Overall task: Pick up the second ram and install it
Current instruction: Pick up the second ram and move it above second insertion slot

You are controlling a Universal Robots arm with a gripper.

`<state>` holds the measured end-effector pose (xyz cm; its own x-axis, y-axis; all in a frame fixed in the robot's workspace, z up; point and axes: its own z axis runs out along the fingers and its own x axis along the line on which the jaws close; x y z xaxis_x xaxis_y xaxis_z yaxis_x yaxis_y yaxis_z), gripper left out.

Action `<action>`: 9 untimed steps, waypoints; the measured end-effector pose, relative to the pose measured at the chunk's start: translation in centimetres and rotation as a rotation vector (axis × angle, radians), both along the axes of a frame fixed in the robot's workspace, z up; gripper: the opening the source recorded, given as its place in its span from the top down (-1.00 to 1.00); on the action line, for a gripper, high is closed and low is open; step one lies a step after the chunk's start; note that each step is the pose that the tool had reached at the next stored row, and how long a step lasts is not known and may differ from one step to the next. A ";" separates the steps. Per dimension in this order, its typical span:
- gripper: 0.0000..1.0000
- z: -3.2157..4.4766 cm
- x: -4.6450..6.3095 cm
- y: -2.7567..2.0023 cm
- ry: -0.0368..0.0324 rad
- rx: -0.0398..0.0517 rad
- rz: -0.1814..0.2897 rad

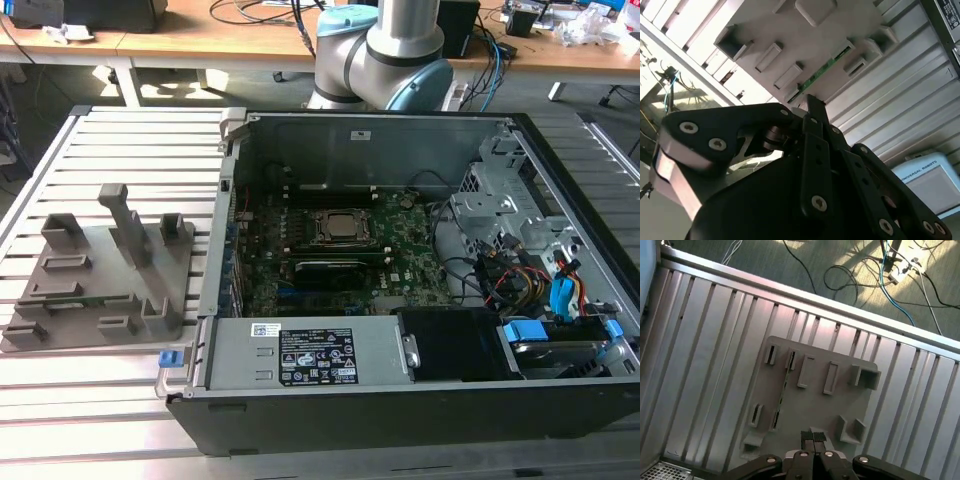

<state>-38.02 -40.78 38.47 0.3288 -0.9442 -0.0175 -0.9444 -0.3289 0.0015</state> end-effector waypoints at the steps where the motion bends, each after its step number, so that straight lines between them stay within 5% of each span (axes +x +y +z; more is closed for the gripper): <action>1: 0.79 0.00 0.0 0.00 0.0000 0.0000 0.040; 3: 0.79 0.00 0.0 0.00 0.0001 0.0000 0.084; 7: 0.79 0.00 0.0 0.00 0.0000 0.0000 0.087; 9: 0.79 -0.02 0.0 -0.01 0.0001 -0.0018 0.037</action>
